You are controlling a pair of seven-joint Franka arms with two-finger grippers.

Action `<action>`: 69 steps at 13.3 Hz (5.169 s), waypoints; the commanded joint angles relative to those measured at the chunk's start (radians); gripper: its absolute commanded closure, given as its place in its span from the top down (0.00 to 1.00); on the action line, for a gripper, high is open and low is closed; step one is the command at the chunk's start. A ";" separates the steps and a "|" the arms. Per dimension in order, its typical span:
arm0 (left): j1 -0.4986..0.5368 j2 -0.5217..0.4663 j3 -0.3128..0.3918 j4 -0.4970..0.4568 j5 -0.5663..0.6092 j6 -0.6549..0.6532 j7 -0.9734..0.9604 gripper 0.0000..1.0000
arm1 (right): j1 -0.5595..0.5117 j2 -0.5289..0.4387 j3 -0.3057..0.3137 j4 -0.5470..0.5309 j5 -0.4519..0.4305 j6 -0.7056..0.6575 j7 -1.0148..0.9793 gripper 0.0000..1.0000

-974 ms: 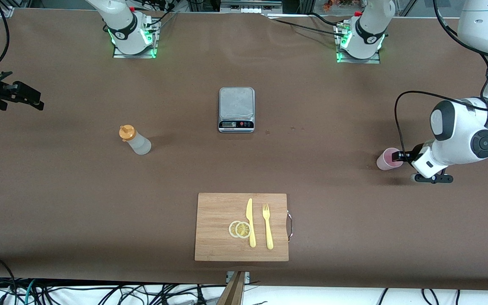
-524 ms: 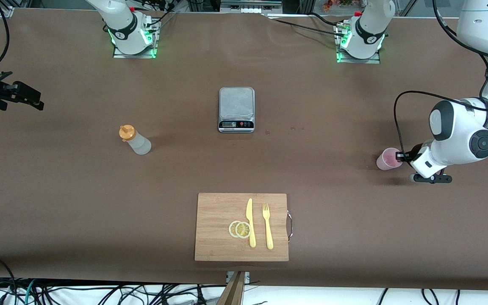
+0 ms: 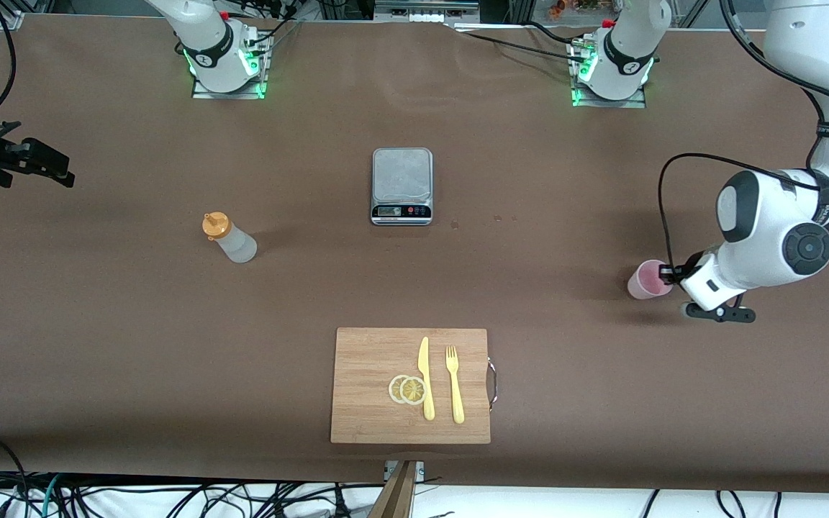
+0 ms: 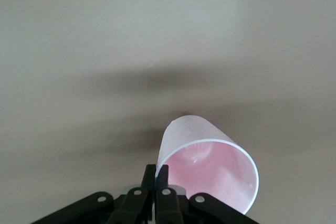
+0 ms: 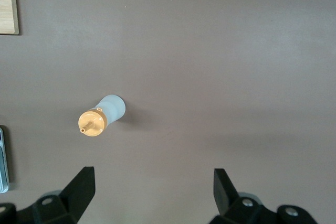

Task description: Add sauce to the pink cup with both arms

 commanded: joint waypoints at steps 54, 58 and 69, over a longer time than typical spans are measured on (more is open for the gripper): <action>-0.257 -0.336 0.170 0.230 -0.202 -0.476 -0.254 1.00 | -0.191 0.624 -0.059 -0.242 1.035 0.030 -2.304 1.00; -0.130 -0.336 0.167 0.230 -0.138 -0.507 -0.134 1.00 | -0.169 0.694 -0.057 -0.239 1.122 -0.016 -2.402 1.00; -0.037 -0.335 0.066 0.225 -0.070 -0.548 -0.095 1.00 | -0.102 0.721 -0.047 -0.207 1.120 -0.033 -2.370 0.95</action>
